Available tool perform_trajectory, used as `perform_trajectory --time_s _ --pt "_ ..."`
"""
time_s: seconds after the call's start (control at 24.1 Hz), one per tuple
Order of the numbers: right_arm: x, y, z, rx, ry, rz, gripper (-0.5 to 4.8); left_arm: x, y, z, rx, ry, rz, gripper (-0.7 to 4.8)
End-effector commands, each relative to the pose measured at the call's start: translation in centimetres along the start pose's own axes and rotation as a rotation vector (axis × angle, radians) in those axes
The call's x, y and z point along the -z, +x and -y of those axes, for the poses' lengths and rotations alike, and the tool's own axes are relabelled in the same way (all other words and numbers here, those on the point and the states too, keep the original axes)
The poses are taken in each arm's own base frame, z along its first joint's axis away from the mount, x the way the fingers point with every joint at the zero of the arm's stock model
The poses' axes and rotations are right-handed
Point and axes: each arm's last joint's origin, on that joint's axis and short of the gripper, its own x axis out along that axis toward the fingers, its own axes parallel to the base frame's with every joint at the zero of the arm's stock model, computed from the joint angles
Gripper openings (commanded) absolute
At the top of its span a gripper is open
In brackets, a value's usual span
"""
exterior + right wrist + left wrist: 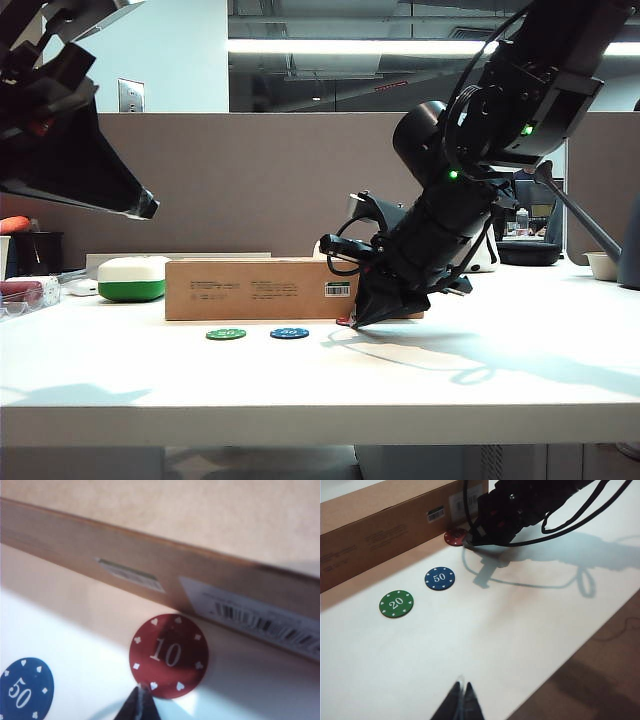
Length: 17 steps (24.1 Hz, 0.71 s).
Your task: Push the chip with the lowest value in the row forward next to the rectangular box.
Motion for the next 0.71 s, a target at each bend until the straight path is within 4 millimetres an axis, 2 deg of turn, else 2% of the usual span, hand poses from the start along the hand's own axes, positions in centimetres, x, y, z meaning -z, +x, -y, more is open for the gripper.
perform_trajectory --time_s 0.04,0.46,0.71 --pt "0.9 0.4 0.4 0.03 0.009 -0.046 -0.06 -0.3 0.0 0.0 0.001 -0.001 0.017 -0.05" --pt "0.4 -0.4 0.0 -0.029 0.062 -0.053 -0.06 -0.3 0.0 0.0 0.001 0.0 0.017 -0.05" --pt "-0.9 -3.5 -1.0 -0.039 0.062 -0.061 -0.06 -0.2 0.0 0.0 0.001 0.0 0.016 -0.05"
